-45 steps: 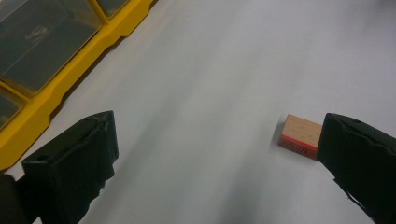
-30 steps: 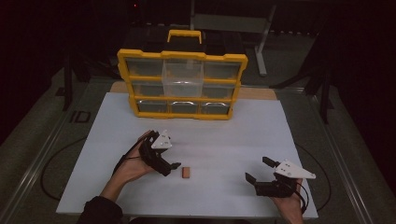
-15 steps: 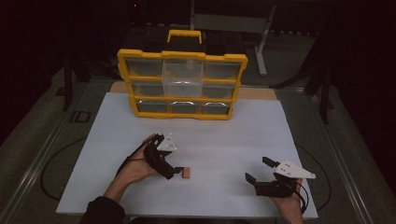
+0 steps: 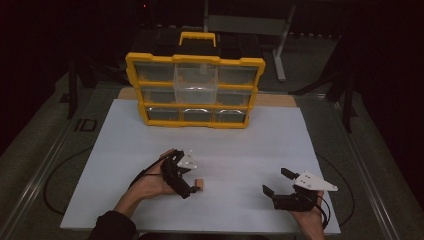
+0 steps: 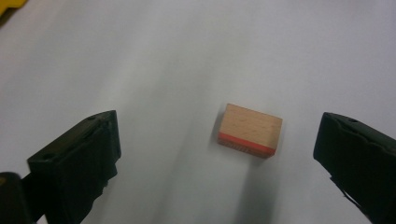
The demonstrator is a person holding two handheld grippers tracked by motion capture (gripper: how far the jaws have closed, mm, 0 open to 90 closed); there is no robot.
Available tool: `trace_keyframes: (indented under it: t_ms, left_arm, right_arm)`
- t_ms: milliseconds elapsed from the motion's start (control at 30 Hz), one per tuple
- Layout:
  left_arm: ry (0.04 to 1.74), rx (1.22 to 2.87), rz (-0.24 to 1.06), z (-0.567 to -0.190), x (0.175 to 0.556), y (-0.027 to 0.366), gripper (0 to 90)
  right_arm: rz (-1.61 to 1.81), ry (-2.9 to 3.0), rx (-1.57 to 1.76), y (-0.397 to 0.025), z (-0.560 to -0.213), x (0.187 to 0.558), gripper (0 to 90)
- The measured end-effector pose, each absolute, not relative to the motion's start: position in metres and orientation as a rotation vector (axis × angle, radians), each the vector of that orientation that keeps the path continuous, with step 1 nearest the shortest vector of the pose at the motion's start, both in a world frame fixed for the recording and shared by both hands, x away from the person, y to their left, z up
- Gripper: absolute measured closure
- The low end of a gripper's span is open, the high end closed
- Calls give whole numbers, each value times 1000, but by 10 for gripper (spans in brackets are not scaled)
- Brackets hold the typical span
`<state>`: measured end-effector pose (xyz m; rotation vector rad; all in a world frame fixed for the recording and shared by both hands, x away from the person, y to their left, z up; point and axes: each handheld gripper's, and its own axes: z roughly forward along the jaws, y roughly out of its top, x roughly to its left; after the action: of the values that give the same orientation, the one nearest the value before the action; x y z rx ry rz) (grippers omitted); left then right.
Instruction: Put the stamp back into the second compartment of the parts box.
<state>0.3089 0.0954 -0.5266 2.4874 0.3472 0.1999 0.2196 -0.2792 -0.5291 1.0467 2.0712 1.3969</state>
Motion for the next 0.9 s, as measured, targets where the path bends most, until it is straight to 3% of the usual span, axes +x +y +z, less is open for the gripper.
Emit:
trace_keyframes:
  t_ms: [400, 433, 500, 733, 800, 900]
  left_arm:
    - [298, 2516, 128, -532, 312, 88, 186]
    - [297, 2515, 116, -533, 312, 88, 262]
    - [288, 2512, 94, -534, 314, 88, 324]
    - [253, 2537, 38, -539, 314, 83, 365]
    - [253, 2541, -12, -541, 316, 82, 456]
    - [254, 2565, -33, -544, 318, 81, 481]
  right_arm:
    - [1397, 2075, 1048, -279, -530, 220, 72]
    - [1394, 2074, 1049, -279, -530, 220, 72]
    - [1390, 2074, 1056, -280, -530, 220, 72]
    - [1389, 2074, 1059, -280, -530, 220, 72]
    - [1388, 2076, 1057, -280, -530, 220, 72]
    - [1390, 2074, 1058, -280, -530, 220, 72]
